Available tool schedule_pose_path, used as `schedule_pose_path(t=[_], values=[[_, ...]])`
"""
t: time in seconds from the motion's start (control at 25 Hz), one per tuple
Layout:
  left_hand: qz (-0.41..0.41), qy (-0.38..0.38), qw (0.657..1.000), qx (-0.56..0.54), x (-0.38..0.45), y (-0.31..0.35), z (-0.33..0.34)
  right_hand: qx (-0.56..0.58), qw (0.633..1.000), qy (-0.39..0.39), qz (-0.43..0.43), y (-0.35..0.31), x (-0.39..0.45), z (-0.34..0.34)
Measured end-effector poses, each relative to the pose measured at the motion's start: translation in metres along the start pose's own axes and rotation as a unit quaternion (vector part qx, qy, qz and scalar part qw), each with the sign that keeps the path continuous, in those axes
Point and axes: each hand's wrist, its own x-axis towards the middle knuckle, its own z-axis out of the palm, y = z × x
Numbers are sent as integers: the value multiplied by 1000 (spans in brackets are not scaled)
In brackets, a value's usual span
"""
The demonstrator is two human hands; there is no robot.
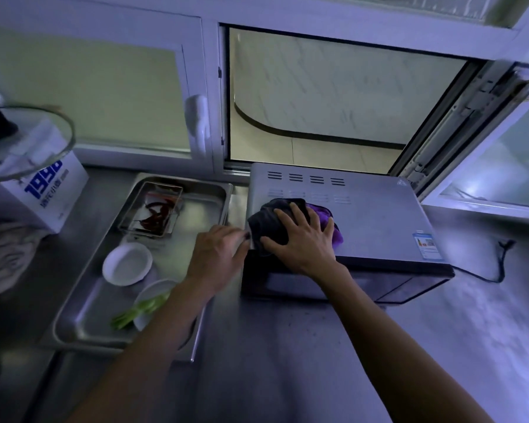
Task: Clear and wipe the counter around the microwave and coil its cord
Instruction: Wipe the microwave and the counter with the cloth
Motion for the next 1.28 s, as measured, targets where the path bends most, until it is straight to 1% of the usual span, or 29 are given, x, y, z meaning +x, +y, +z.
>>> schedule_pose_path(t=[0.12,0.28,0.4,0.56,0.76,1.0,1.12,1.28], values=[[1,-10,1000,-9,-1,-5,-1,6,1000,2,-1,-10,2,0],[6,-2,1000,-19,6,-1,0,17,1000,16,5,1,-7,-2],[17,8,1000,-16,14,14,6,27,998,35,47,29,-17,-9],[66,4,998,20,26,45,21,32,994,48,90,82,-29,-21],[90,-51,993,50,45,104,54,42,989,59,127,139,-44,-28],[98,-115,985,85,71,162,87,38,983,63,170,197,-51,-37],[95,-129,982,100,82,178,99,38,979,70,187,214,-47,-40],[86,-138,980,115,97,178,107,23,983,58,171,227,-35,-44]])
